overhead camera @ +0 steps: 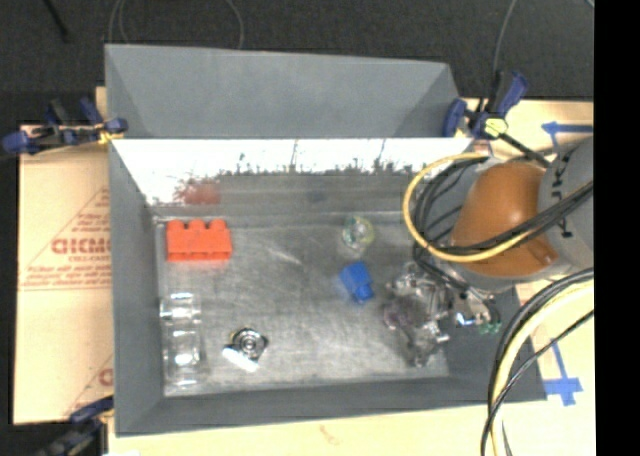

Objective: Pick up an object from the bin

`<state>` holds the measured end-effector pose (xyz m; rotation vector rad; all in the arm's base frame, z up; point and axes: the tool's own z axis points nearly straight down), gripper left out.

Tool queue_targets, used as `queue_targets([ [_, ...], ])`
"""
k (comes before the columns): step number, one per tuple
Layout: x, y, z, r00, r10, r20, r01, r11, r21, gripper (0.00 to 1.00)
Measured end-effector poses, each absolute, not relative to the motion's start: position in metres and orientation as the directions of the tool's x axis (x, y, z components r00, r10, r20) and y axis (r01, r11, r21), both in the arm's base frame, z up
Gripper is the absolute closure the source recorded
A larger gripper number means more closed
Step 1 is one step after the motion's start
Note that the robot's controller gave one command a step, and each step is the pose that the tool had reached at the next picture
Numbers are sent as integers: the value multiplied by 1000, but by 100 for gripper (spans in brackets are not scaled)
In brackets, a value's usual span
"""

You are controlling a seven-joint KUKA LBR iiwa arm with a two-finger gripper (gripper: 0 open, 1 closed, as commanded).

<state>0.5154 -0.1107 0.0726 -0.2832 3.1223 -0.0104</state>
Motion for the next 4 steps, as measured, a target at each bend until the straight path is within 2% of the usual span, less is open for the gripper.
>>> queue_targets([
  [1, 516, -111, 75, -983, -183, -9, -183, 983, -7, 100],
  [2, 517, -104, 132, -981, -193, -8, -193, 981, -5, 100],
  [3, 510, -71, 81, -975, -220, 0, -220, 975, 3, 100],
  [4, 534, -100, 174, -978, -207, -12, -207, 978, -7, 100],
])
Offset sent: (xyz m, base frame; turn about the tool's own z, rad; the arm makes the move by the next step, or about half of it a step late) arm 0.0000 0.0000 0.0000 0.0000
